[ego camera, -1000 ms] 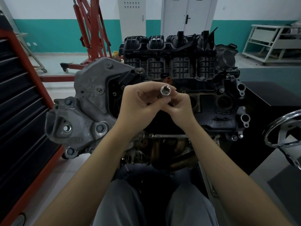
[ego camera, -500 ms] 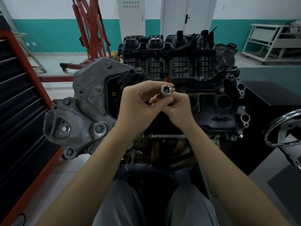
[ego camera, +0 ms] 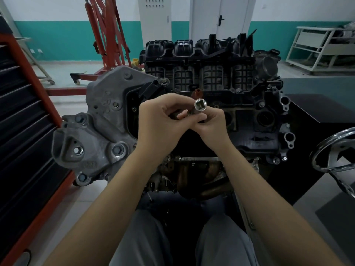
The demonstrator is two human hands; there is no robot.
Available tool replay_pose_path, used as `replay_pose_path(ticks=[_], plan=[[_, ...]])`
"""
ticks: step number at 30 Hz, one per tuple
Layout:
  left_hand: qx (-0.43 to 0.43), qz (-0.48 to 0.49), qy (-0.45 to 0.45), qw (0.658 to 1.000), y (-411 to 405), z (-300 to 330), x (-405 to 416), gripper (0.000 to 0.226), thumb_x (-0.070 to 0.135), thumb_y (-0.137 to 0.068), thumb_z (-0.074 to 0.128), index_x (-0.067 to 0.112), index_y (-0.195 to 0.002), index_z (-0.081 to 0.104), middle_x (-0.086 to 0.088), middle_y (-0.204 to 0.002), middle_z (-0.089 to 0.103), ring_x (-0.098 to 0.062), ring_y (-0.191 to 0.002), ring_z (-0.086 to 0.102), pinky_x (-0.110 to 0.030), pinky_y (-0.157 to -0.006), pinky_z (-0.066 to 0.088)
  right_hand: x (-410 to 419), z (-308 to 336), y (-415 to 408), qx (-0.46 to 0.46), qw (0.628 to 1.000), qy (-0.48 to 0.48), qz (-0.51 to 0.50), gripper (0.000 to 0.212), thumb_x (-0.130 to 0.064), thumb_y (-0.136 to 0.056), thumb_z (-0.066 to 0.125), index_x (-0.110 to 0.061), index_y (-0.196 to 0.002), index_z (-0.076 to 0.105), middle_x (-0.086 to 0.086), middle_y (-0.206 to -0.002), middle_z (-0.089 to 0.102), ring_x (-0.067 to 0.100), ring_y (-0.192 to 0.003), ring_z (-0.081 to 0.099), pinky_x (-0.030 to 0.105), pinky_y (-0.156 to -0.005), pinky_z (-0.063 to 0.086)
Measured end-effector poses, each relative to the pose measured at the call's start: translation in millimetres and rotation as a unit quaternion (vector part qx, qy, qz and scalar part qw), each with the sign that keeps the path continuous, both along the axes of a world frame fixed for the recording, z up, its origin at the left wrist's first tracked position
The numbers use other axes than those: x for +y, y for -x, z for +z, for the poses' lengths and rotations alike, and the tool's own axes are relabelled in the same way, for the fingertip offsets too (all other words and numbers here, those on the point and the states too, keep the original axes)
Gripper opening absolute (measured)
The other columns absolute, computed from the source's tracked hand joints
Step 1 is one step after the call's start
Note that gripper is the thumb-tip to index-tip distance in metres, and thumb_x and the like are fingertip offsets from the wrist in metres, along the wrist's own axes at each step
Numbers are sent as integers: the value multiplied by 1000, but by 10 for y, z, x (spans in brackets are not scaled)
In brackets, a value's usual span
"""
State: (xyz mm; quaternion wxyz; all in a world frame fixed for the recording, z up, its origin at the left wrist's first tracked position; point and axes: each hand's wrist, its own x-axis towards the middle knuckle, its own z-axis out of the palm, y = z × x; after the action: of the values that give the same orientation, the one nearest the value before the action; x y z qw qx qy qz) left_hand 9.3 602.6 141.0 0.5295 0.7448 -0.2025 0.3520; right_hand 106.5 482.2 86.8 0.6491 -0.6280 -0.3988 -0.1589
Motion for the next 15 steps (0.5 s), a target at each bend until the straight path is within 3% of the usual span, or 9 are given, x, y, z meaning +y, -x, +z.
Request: replay_pose_path(ticks=[4, 8, 12, 15], plan=[[-4, -9, 11, 1000, -4, -16, -5, 27, -1, -75, 78, 9, -98, 71, -6, -91, 73, -15, -89, 72, -34, -82, 58, -17, 19, 7, -11, 999, 20, 33, 23, 5, -83, 64, -5, -104, 66, 4, -91, 70, 15, -89, 68, 27, -81, 53], [14, -47, 16, 999, -19, -21, 15, 29, -7, -77, 72, 4, -104, 68, -14, -97, 72, -24, -94, 70, -44, -87, 56, 12, 2, 4, 8, 1000, 8, 20, 18, 8, -80, 66, 1, -96, 68, 17, -87, 69, 19, -83, 67, 26, -78, 53], [-9, 16, -12, 1000, -36, -26, -14, 23, 1, -72, 81, 10, -91, 72, -7, -88, 72, -18, -85, 70, -36, -80, 58, 7, -3, -3, -2, 1000, 2, 1, 16, 8, -77, 71, 2, -91, 69, 10, -85, 70, 15, -83, 69, 26, -78, 53], [-3, 8, 14, 1000, -34, -27, -20, 24, -2, -74, 78, 6, -96, 72, -8, -90, 73, -17, -88, 72, -37, -82, 58, -7, 2, -11, -12, 1000, 16, 20, 16, 4, -82, 68, -6, -95, 69, -2, -91, 72, 12, -89, 68, 24, -81, 51]])
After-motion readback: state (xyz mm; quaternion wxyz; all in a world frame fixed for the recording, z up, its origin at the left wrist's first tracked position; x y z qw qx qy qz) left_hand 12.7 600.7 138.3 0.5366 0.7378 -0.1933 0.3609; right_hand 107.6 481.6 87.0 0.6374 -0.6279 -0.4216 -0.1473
